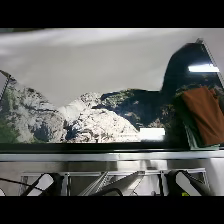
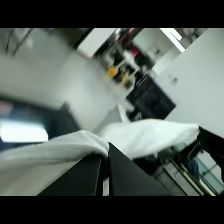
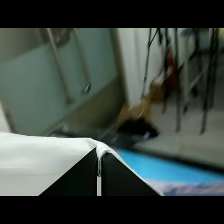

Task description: Fold the shirts.

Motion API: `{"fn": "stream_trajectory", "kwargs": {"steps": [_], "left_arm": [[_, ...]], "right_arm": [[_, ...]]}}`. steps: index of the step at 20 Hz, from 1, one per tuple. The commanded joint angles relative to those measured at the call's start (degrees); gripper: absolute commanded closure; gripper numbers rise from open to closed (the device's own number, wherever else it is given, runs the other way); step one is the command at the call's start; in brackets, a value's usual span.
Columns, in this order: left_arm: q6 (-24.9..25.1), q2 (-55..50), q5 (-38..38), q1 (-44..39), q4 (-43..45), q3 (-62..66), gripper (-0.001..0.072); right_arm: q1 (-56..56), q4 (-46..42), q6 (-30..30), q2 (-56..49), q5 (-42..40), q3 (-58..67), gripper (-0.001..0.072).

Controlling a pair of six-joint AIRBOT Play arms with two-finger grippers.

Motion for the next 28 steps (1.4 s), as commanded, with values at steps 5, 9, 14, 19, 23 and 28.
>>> {"fn": "stream_trajectory", "kwargs": {"steps": [5,9,14,19,23,28], "left_arm": [[-4.9,11.1,7.7,22.7,-9.2,18.3,0.069],[-4.9,5.8,6.4,1.6,15.7,20.7,0.069],[-6.7,-7.2,16.1,-32.1,45.9,9.7,0.069],[-7.0,-28.0,27.9,-35.1,49.4,2.3,0.069],[-7.8,-44.3,28.1,-34.8,49.2,12.7,0.069],[-10.0,-52.9,25.4,-35.2,50.3,26.9,0.069]], "right_arm": [[-9.6,-3.1,0.7,6.0,-5.6,15.4,0.0694],[-9.6,5.5,0.7,-3.2,11.7,13.2,0.0694],[-2.1,-1.3,-1.2,-13.4,10.1,-4.4,0.0694],[4.3,-10.0,-2.7,-31.1,-1.2,-13.5,0.0695],[6.8,-3.9,-5.1,-46.6,-6.8,-9.8,0.0695],[8.9,-3.5,-4.8,-53.2,-7.9,-2.7,0.0695]]}}
